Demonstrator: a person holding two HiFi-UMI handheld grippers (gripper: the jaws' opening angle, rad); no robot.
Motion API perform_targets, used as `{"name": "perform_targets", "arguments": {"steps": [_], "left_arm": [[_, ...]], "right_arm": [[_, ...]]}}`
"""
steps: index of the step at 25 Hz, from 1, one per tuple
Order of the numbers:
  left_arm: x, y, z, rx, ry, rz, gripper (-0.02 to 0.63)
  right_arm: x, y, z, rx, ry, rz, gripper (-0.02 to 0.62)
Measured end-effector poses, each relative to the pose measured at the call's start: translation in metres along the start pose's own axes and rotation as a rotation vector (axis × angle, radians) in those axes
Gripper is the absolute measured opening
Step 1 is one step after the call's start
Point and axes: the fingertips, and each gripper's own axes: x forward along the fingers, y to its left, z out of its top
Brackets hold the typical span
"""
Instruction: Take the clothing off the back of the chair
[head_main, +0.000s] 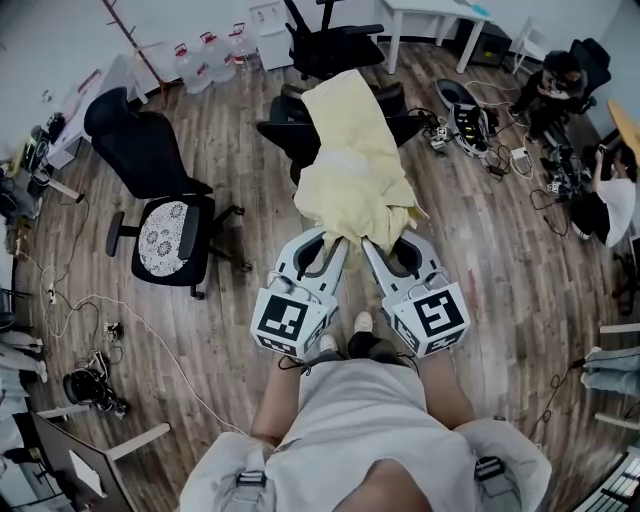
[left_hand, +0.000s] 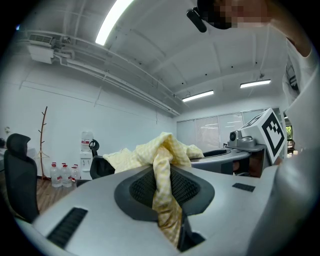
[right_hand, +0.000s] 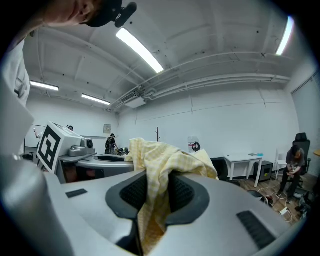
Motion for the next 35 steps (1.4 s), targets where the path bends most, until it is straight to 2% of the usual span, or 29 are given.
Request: {"name": "perform_targets", "arguments": {"steps": [9,35], "left_arm": [[-0.017,-0.004,-0.002,-0.002,-0.007,-0.032,0.071],[-0.050,-0.018,0.000,0.001,-0.009,-0.048,0.071]], "right_arm": [[-0.009,0.015,-0.001,0.009,-0.004,-0.030,0.091],[-0.029,0.042,0.001,0.006,-0.026,-0.029,0.086]]}}
